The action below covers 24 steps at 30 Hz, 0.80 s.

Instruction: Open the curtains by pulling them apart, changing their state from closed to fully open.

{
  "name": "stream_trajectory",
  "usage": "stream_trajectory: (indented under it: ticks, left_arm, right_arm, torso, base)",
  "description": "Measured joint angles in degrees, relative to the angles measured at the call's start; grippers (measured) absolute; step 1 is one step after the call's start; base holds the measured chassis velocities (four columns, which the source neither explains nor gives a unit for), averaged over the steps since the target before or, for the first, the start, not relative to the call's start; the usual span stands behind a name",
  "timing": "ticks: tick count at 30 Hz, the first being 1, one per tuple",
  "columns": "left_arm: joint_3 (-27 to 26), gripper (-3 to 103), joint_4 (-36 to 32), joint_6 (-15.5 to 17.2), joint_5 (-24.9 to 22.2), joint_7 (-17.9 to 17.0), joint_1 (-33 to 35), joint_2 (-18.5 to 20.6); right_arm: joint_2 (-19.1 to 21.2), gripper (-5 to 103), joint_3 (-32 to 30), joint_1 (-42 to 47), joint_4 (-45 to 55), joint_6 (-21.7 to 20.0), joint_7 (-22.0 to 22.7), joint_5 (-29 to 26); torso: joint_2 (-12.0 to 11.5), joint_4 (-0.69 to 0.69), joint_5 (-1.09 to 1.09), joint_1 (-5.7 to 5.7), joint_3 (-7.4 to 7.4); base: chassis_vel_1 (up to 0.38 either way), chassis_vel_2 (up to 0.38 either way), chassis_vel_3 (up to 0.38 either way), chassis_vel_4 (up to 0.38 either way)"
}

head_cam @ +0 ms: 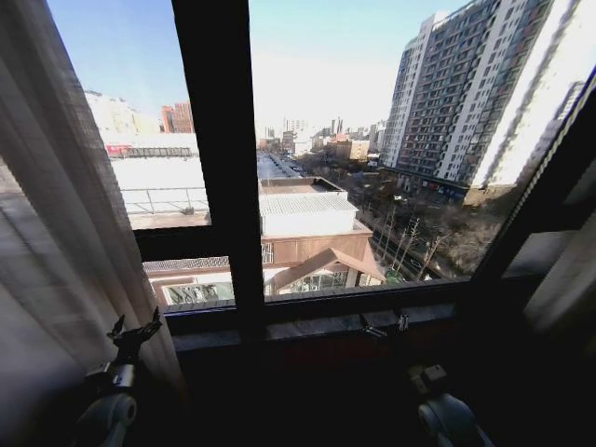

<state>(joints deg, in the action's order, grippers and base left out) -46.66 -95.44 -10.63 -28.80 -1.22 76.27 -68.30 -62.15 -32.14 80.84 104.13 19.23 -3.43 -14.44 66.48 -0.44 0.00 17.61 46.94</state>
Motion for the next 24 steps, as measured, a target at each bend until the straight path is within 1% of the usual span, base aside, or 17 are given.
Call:
stream_trajectory:
  ticks: [2,8,12,17,20,21,23,24]
  left_arm:
    - [0.0,100,0.0,-0.01,0.0,0.0,0.0,0.0]
    - [-0.01,100,0.0,0.0,0.0,0.0,0.0,0.0]
    - [-0.01,100,0.0,0.0,0.0,0.0,0.0,0.0]
    - [-0.01,100,0.0,0.0,0.0,0.0,0.0,0.0]
    - [-0.02,100,0.0,0.0,0.0,0.0,0.0,0.0]
    - [-0.02,100,0.0,0.0,0.0,0.0,0.0,0.0]
    - [-0.01,100,0.0,0.0,0.0,0.0,0.0,0.0]
    - [-0.01,100,0.0,0.0,0.0,0.0,0.0,0.0]
  right_arm:
    - [-0.03,100,-0.23,-0.04,0.01,-0.19,0.65,1.23]
    - [0.13,100,-0.47,0.27,0.21,-1.18,0.8,1.47]
    - [0.46,100,-0.48,1.13,1.64,-2.94,1.11,-0.69]
    - [0.81,100,-0.65,2.08,3.77,-4.08,1.14,-2.36]
    - [2.18,100,-1.61,2.97,6.14,-7.18,1.17,-5.34]
    - [2.18,100,-1.61,2.97,6.14,-7.18,1.17,-5.34]
    - [3.19,100,-2.43,3.5,7.1,-8.96,1.3,-6.25]
    - [4.23,100,-3.33,4.07,7.77,-10.58,1.43,-6.77]
  torso:
    - [0.0,0.0,0.0,0.0,0.0]
    - [0.01,0.0,-0.01,-0.03,-0.01]
    - [0.01,0.01,-0.01,-0.03,-0.01]
    - [0.01,0.01,0.0,-0.02,-0.01]
    - [0.01,0.01,-0.01,-0.03,-0.02]
    - [0.01,0.01,-0.01,-0.03,-0.02]
    - [0.02,0.01,-0.01,-0.03,-0.02]
    - [0.01,0.01,-0.01,-0.03,-0.01]
  base:
    - [0.0,0.0,0.0,0.0]
    - [0.0,0.0,0.0,0.0]
    - [0.0,0.0,0.0,0.0]
    - [0.0,0.0,0.0,0.0]
    - [0.0,0.0,0.0,0.0]
    - [0.0,0.0,0.0,0.0]
    - [0.0,0.0,0.0,0.0]
    - [0.0,0.0,0.0,0.0]
